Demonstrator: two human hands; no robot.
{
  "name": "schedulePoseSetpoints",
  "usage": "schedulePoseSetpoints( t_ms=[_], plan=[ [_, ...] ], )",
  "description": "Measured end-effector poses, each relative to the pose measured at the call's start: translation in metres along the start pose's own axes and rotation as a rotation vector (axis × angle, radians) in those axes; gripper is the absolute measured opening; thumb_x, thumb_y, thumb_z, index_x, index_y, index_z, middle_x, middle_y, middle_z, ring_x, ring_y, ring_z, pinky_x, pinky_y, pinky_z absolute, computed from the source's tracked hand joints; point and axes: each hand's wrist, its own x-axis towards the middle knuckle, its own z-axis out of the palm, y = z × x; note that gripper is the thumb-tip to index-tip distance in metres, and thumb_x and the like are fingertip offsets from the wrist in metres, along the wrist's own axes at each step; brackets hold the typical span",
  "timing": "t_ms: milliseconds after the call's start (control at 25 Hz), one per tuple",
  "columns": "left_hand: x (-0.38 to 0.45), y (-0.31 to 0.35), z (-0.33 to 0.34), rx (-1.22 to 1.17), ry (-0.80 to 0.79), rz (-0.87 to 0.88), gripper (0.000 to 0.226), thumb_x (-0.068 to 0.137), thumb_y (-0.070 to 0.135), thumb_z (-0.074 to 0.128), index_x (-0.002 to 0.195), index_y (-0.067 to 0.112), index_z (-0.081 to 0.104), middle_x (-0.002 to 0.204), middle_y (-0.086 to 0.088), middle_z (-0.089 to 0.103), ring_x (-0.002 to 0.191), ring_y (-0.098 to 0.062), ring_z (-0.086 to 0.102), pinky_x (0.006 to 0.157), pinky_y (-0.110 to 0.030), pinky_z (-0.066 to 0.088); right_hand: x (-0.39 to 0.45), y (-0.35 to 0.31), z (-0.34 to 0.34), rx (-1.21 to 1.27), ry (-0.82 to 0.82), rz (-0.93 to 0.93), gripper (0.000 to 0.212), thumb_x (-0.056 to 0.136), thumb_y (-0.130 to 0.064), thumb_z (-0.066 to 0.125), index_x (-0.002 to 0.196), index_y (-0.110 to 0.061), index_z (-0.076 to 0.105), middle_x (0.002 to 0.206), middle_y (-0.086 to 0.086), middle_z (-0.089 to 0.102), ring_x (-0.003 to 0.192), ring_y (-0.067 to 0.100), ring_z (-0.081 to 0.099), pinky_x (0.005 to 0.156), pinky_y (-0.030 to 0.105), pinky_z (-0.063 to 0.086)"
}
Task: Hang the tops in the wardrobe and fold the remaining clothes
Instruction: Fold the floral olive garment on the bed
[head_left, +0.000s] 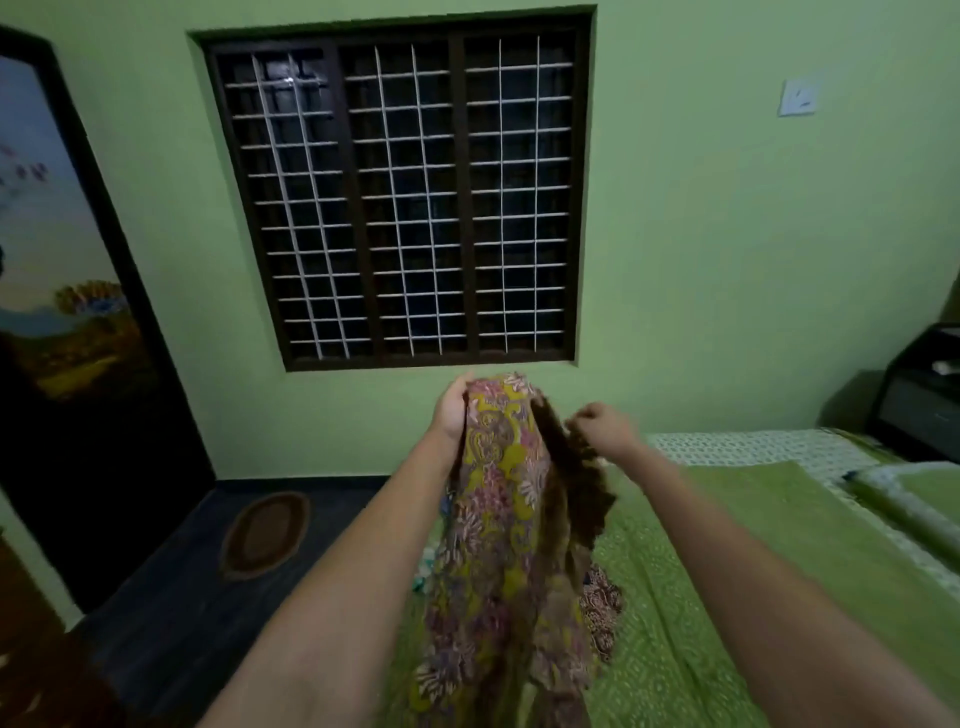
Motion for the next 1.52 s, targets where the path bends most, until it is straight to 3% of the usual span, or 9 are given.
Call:
schedulePoseSetpoints(
  t_ms=[160,360,520,640,840,1040,1200,1320,1520],
  plan=[
    [-0.031,0.018,0.005,-0.025,-0.069,-0.022,0.055,0.101,0.037,0.031,0.092,-0.003,0.067,0.088,-0.016,0.069,0.083,-0.029,0.064,0.079,-0.033,0.049,-0.046,0.023,0.065,0.442,-0.313,0.400,0.060,0.097,-0.051,0.041,0.115,0.002,0.061,0.117,0.019,0.063,0.112,0.035,0.057,0.085,0.037,0.051],
    [-0.056,0.039,0.001,0.077,-0.098,-0.010,0.055,0.099,0.044,0.035,0.097,-0.004,0.062,0.092,-0.017,0.064,0.084,-0.029,0.060,0.080,-0.032,0.049,-0.066,0.027,0.100,0.637,-0.344,0.366,0.029,0.101,-0.015,0.043,0.124,-0.003,0.055,0.114,0.016,0.059,0.106,0.031,0.054,0.094,0.043,0.048],
    [-0.070,0.067,-0.003,0.294,-0.107,-0.051,0.058,0.095,0.055,0.039,0.076,0.005,0.062,0.063,-0.011,0.067,0.070,-0.027,0.061,0.078,-0.034,0.049,-0.054,-0.005,0.114,0.653,-0.290,0.229,0.054,0.094,-0.052,0.044,0.138,-0.021,0.044,0.140,0.010,0.049,0.126,0.028,0.048,0.106,0.045,0.040],
    [-0.078,0.074,0.002,0.317,-0.224,-0.081,0.066,0.092,0.062,0.037,0.067,0.006,0.061,0.066,-0.013,0.066,0.066,-0.027,0.064,0.077,-0.036,0.048,-0.049,-0.005,0.129,0.604,-0.290,0.136,0.026,0.096,-0.024,0.054,0.118,-0.010,0.054,0.102,0.004,0.066,0.096,0.021,0.063,0.086,0.037,0.053],
    [-0.061,0.104,0.011,-0.107,-0.158,0.069,0.080,0.086,0.065,0.049,0.129,-0.003,0.050,0.125,-0.025,0.055,0.111,-0.039,0.054,0.091,-0.049,0.042,-0.062,-0.013,0.170,0.086,-0.826,0.268,0.134,0.024,-0.058,0.093,0.138,-0.011,0.040,0.142,-0.001,0.045,0.132,0.011,0.042,0.114,0.033,0.028],
    [-0.012,0.105,-0.042,-0.093,0.165,0.153,0.066,0.088,0.051,0.058,0.133,0.004,0.045,0.129,-0.019,0.053,0.118,-0.034,0.054,0.107,-0.045,0.040,-0.090,0.000,0.166,0.494,-0.783,0.086,0.031,0.088,-0.030,0.066,0.108,-0.006,0.065,0.114,0.008,0.067,0.104,0.018,0.064,0.098,0.032,0.048],
    [0.000,0.031,-0.092,0.805,0.081,-0.170,0.065,0.096,0.060,0.031,0.144,0.016,0.035,0.139,-0.007,0.047,0.132,-0.029,0.041,0.106,-0.041,0.034,-0.052,-0.019,0.154,0.425,-0.590,-0.067,0.035,0.090,-0.032,0.065,0.114,-0.007,0.064,0.117,0.003,0.067,0.108,0.019,0.063,0.101,0.037,0.046],
    [0.012,-0.031,-0.106,0.973,-0.147,-0.215,0.093,0.080,0.083,0.023,0.145,0.018,0.038,0.147,-0.006,0.041,0.137,-0.026,0.035,0.107,-0.038,0.033,-0.022,-0.037,0.139,0.192,-0.430,-0.142,0.029,0.089,-0.031,0.065,0.083,-0.003,0.066,0.084,0.006,0.066,0.080,0.019,0.061,0.082,0.041,0.047],
    [0.028,-0.049,-0.119,1.092,-0.026,0.109,0.075,0.062,0.084,0.046,0.069,0.010,0.054,0.076,-0.013,0.054,0.071,-0.019,0.052,0.073,-0.034,0.040,-0.019,-0.019,0.122,0.178,-0.630,-0.029,0.022,0.082,-0.029,0.073,0.089,-0.009,0.067,0.091,0.001,0.070,0.085,0.016,0.066,0.081,0.026,0.050]
  ],
)
